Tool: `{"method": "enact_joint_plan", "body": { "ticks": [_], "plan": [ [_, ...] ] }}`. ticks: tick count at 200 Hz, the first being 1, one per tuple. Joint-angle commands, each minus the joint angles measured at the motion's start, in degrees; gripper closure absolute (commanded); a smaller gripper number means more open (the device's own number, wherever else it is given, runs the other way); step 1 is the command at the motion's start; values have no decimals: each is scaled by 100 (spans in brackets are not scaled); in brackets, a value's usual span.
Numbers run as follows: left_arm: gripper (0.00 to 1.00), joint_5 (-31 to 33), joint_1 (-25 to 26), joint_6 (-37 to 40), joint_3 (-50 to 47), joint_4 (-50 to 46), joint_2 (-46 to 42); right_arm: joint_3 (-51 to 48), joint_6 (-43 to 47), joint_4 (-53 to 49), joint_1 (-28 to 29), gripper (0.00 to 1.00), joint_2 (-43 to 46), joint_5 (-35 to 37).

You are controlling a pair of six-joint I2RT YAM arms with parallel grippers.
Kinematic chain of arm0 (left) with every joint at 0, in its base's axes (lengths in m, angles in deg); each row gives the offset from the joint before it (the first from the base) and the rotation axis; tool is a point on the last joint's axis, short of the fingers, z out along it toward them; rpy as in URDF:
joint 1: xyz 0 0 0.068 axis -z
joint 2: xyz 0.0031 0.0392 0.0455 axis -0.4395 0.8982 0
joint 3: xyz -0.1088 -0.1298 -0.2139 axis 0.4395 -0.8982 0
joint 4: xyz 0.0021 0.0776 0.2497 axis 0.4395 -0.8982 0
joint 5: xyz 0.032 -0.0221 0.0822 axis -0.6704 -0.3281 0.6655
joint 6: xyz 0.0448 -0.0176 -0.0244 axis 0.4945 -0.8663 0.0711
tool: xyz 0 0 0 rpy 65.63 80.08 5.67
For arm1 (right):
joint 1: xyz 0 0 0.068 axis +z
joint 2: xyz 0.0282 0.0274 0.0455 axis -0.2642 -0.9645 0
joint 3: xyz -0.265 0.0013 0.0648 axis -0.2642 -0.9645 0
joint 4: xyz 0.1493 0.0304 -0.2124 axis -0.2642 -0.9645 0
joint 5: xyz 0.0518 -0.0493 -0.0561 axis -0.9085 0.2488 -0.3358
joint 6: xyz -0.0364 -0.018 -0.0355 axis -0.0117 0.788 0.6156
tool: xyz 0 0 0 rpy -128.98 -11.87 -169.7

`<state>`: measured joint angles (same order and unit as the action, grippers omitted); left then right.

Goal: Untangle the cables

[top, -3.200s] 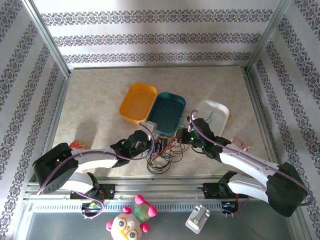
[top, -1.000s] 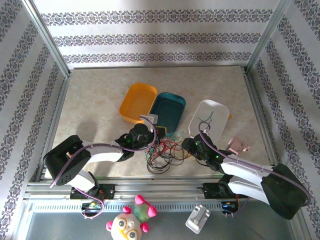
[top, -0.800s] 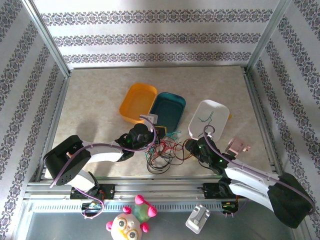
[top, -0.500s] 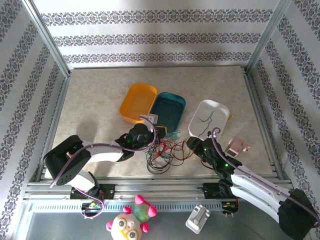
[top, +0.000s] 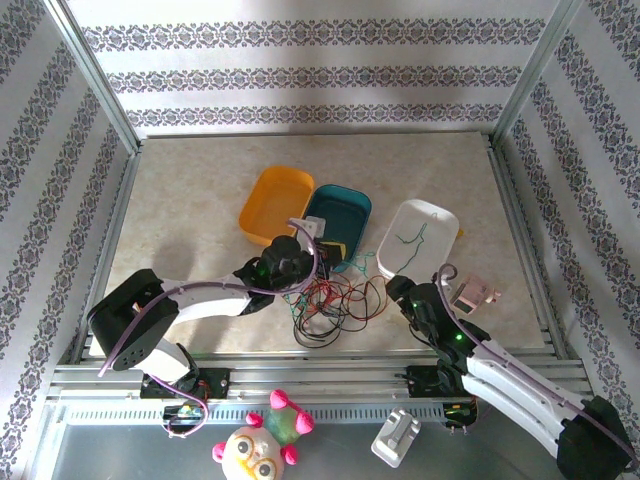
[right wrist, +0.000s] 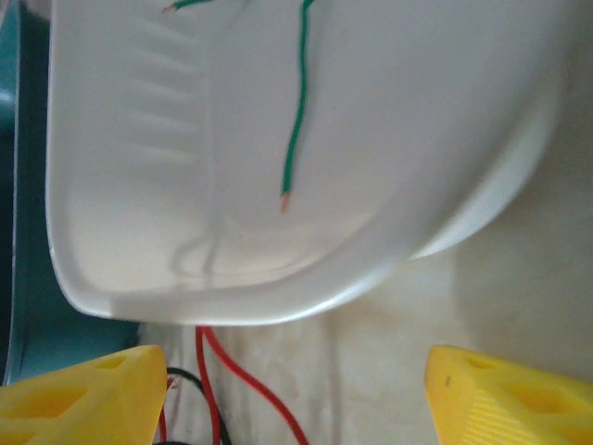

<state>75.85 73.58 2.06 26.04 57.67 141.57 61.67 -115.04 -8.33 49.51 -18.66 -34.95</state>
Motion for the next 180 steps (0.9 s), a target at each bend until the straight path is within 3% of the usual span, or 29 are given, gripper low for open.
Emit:
{"method": "enact_joint_plan", "body": {
  "ticks": [1, 85, 148, 180],
  "plan": [
    [100, -261, -37, 279, 319, -339, 68, -171, -210, -1129, -153, 25, 217, 393],
    [100, -815, 105, 370, 1331, -319, 577, 103, 383, -1859, -356, 24, 1364, 252],
    [100, -135, 281, -29, 2475, -445, 1820, 643, 641, -1866, -379, 26, 1276, -71],
    [100, 186, 377, 142, 3394, -907, 2516, 876, 535, -1951, -379, 26, 1162, -9]
  ]
}}
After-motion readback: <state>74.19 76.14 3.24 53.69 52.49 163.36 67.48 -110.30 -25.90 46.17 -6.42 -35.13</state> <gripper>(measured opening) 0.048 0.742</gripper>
